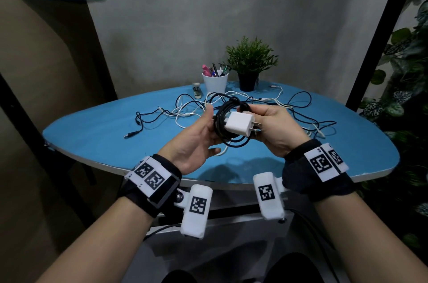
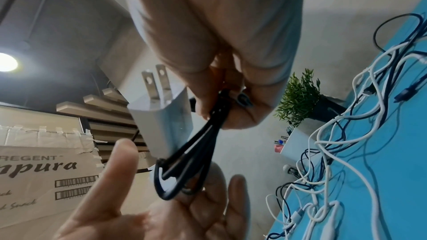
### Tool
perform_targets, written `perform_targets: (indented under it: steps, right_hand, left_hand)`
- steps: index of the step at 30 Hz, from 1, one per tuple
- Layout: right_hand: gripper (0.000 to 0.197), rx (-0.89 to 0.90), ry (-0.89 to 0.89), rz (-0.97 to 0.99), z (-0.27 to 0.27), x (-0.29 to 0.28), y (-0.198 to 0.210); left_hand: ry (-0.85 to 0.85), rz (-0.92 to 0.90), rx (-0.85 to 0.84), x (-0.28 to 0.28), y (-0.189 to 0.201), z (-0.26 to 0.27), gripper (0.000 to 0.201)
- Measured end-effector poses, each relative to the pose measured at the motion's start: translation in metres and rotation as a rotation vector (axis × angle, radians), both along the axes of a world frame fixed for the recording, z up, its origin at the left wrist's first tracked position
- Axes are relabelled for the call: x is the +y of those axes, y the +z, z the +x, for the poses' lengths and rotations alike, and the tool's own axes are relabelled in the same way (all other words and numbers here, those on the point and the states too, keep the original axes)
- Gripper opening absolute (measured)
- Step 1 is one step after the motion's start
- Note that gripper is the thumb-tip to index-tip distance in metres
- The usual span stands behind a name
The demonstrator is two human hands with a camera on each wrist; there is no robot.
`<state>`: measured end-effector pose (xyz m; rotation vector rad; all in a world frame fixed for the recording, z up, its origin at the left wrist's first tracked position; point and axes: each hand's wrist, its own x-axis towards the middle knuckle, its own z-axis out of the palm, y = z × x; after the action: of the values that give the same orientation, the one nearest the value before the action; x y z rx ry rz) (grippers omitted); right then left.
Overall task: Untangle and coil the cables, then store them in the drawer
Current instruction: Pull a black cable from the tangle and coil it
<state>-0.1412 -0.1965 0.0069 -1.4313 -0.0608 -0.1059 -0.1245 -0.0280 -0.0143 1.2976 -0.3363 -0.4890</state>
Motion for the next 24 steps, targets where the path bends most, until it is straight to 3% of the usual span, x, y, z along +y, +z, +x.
perform_targets:
  steps: [12, 18, 24]
  right_hand:
    - [0.019, -0.038, -0.028, -0.133, -0.003, 0.004, -0.005]
    - [0.018, -0.085, -0.13, -0.08, -0.002, -0.001, 0.0]
    - [0.019, -0.121, -0.255, -0.101, 0.003, -0.011, -0.001]
  left_hand:
    - [0.052, 0.08, 0.079, -0.008, 0.0, -0.003, 0.006]
    - [0.04, 0.115, 0.038, -0.012, -0.012, -0.002, 0.031]
    - [0.102, 0.267, -0.184, -0.015, -0.011, -0.008, 0.015]
